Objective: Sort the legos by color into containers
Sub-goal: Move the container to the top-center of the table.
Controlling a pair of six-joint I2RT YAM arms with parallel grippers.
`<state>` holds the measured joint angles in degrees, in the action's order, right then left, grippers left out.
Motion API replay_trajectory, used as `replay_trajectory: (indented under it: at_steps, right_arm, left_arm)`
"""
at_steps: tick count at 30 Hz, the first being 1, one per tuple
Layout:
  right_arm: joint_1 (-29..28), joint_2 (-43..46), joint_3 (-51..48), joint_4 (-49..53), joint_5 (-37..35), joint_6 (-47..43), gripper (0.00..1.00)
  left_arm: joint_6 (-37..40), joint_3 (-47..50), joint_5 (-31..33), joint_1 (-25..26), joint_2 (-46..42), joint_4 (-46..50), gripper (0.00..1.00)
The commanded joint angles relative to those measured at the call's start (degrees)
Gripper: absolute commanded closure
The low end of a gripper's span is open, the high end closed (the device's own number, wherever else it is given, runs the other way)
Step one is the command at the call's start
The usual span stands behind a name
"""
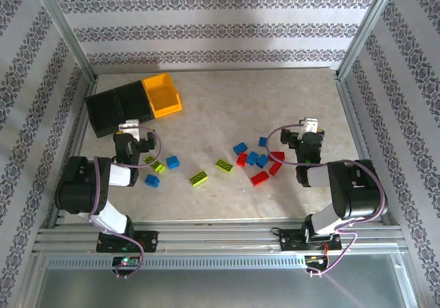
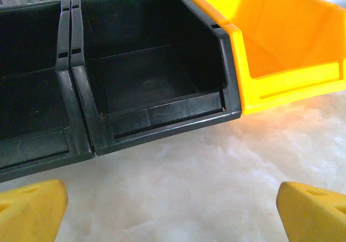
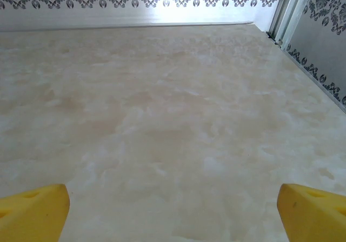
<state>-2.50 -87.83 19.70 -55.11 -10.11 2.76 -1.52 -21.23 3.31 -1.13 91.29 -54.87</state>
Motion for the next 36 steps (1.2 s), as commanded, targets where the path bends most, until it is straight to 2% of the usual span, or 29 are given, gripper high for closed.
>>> replay_trajectory:
  at_steps: [1,30,36]
  right_arm:
    - [-0.2,-0.1,-0.4,-1.6,-0.7,0.0,0.02]
    - [-0.2,-0.1,-0.4,-1.6,-0.7,0.0,0.02]
    - [-0.1,-0.1,-0.4,-1.4,-0.7,0.0,0.02]
  left_arm:
    - [-0.5,0.6,0.7,0.6,-0.1,-2.4,0.00]
    - [-0.5,0.6,0.7,0.7,-0.1,-2.4,0.00]
    - [1.2,-0.8,-3.9,0.6,0.0,0.2,0.01]
